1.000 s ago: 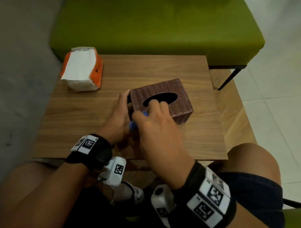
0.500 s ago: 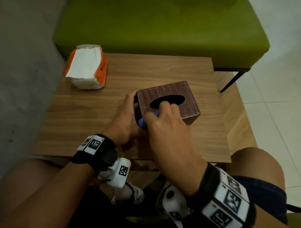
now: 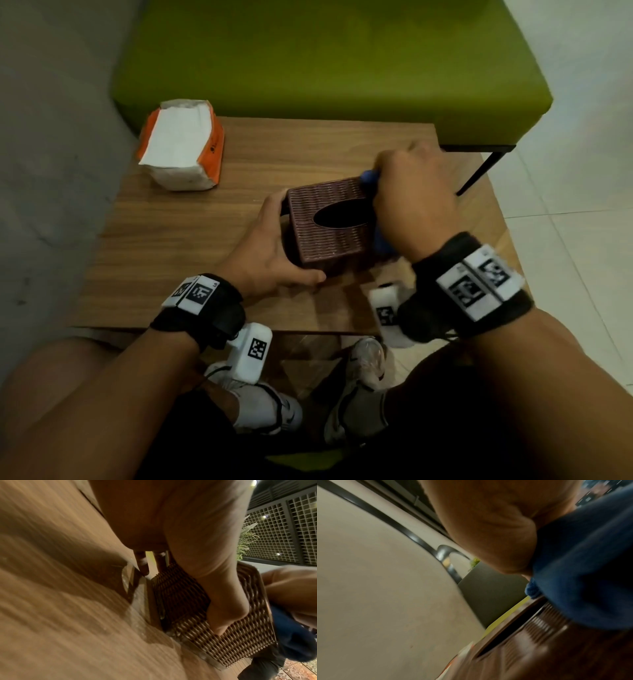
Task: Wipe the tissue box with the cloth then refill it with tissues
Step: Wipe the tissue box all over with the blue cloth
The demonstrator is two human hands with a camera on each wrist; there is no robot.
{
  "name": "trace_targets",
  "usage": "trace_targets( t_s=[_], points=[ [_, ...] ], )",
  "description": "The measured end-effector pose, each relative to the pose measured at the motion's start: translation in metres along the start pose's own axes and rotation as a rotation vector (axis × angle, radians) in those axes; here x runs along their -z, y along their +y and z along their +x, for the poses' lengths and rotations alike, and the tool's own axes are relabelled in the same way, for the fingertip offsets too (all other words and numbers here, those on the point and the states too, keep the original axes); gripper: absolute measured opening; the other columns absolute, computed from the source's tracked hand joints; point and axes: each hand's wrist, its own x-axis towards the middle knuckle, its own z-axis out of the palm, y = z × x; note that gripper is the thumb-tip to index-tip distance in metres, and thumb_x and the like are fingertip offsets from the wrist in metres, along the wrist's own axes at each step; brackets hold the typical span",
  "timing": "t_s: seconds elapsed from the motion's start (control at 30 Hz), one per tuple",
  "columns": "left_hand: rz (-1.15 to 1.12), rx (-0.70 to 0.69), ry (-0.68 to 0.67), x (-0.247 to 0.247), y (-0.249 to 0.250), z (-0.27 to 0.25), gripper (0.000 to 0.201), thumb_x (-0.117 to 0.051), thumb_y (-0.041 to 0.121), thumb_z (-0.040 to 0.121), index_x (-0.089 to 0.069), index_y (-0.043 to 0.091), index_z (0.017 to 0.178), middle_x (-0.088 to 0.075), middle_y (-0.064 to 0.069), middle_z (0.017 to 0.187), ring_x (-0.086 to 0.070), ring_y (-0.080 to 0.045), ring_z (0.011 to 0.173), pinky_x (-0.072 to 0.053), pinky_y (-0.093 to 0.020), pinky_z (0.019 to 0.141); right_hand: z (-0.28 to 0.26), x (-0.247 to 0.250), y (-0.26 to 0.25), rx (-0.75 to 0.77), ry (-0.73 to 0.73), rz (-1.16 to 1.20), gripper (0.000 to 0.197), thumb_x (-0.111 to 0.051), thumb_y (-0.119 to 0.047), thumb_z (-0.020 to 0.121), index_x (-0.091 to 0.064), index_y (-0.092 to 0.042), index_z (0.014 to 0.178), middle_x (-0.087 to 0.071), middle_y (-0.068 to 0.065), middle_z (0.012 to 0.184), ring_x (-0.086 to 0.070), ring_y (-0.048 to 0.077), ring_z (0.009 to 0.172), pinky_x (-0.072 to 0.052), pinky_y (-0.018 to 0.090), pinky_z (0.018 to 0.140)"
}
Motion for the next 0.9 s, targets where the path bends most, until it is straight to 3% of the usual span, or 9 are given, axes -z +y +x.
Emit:
trace_targets(
  t_s=[0.07, 0.1, 0.2, 0.3, 0.43, 0.53, 0.63, 0.77, 0.9],
  points=[
    [-0.003, -0.003, 0.003, -0.003, 0.001, 0.003, 0.133, -0.106, 0.028, 0.059, -0.021, 0.032, 0.161, -0.039, 0.021, 0.154, -0.035, 0.019, 0.139, -0.034, -0.008, 0.111, 0.002, 0.004, 0.016, -0.069, 0.033, 0.001, 0.02, -0.055, -0.009, 0.103, -0.071, -0.01, 0.114, -0.058, 0.022, 0.122, -0.051, 0.039, 0.12, -0.038, 0.039, 0.085],
    [-0.008, -0.005, 0.009, -0.004, 0.003, 0.004, 0.132, -0.106, 0.029, 0.059, -0.022, 0.031, 0.161, -0.041, 0.019, 0.154, -0.037, 0.018, 0.139, -0.036, -0.011, 0.113, -0.002, 0.002, 0.009, -0.056, 0.047, 0.002, 0.017, -0.054, -0.01, 0.103, -0.069, -0.01, 0.109, -0.059, 0.021, 0.12, -0.052, 0.039, 0.119, -0.037, 0.039, 0.083],
    [-0.055, -0.007, 0.022, -0.006, 0.005, 0.005, 0.13, -0.106, 0.036, 0.055, -0.027, 0.034, 0.158, -0.048, 0.013, 0.154, -0.05, -0.003, 0.142, -0.047, -0.038, 0.118, -0.015, -0.009, -0.036, 0.084, 0.039, 0.089, 0.014, -0.054, -0.015, 0.104, -0.067, -0.014, 0.109, -0.055, 0.017, 0.123, -0.052, 0.035, 0.122, -0.042, 0.039, 0.086],
    [-0.053, 0.0, 0.014, -0.004, 0.006, 0.005, 0.126, -0.106, 0.032, 0.058, -0.029, 0.035, 0.157, -0.051, 0.016, 0.15, -0.053, 0.0, 0.137, -0.05, -0.037, 0.113, -0.013, -0.021, -0.054, 0.275, 0.0, 0.098, 0.021, -0.057, -0.017, 0.103, -0.07, -0.014, 0.119, -0.051, 0.013, 0.127, -0.049, 0.033, 0.123, -0.042, 0.036, 0.079],
    [-0.014, 0.012, 0.011, -0.002, 0.004, 0.001, 0.135, -0.106, 0.039, 0.052, -0.025, 0.032, 0.161, -0.048, 0.012, 0.154, -0.047, -0.006, 0.145, -0.044, -0.049, 0.121, 0.01, -0.016, 0.003, 0.141, -0.015, 0.113, 0.029, -0.075, -0.011, 0.089, -0.073, -0.017, 0.117, -0.057, 0.018, 0.12, -0.054, 0.041, 0.118, -0.049, 0.046, 0.087],
    [-0.018, 0.03, 0.002, -0.003, 0.004, 0.001, 0.137, -0.106, 0.039, 0.053, -0.023, 0.034, 0.161, -0.046, 0.014, 0.157, -0.043, -0.006, 0.149, -0.042, -0.05, 0.124, 0.007, -0.011, 0.04, 0.023, 0.032, 0.164, 0.026, -0.06, -0.008, 0.097, -0.077, -0.015, 0.115, -0.061, 0.019, 0.113, -0.058, 0.04, 0.109, -0.038, 0.036, 0.08],
    [-0.006, 0.025, 0.005, -0.002, 0.006, 0.002, 0.136, -0.106, 0.041, 0.051, -0.024, 0.034, 0.161, -0.045, 0.015, 0.157, -0.042, -0.005, 0.149, -0.042, -0.05, 0.124, -0.02, -0.007, 0.048, 0.005, 0.008, 0.247, 0.025, -0.059, -0.011, 0.101, -0.079, -0.017, 0.114, -0.06, 0.016, 0.112, -0.059, 0.033, 0.102, -0.03, 0.029, 0.077],
    [0.021, 0.028, 0.006, -0.002, 0.009, 0.001, 0.136, -0.107, 0.035, 0.053, -0.023, 0.034, 0.16, -0.043, 0.016, 0.158, -0.04, -0.003, 0.149, -0.04, -0.048, 0.125, -0.055, -0.006, 0.046, -0.021, -0.012, 0.223, 0.019, -0.059, -0.02, 0.104, -0.077, -0.018, 0.11, -0.057, 0.008, 0.11, -0.053, 0.023, 0.096, -0.036, 0.033, 0.076],
    [0.018, 0.054, -0.004, -0.001, 0.011, -0.002, 0.136, -0.107, 0.027, 0.056, -0.021, 0.035, 0.161, -0.042, 0.017, 0.157, -0.041, -0.004, 0.148, -0.04, -0.046, 0.124, -0.025, -0.011, 0.04, 0.001, 0.097, 0.226, 0.022, -0.056, -0.011, 0.102, -0.077, -0.014, 0.106, -0.062, 0.016, 0.111, -0.06, 0.037, 0.103, -0.046, 0.041, 0.08]
  ],
)
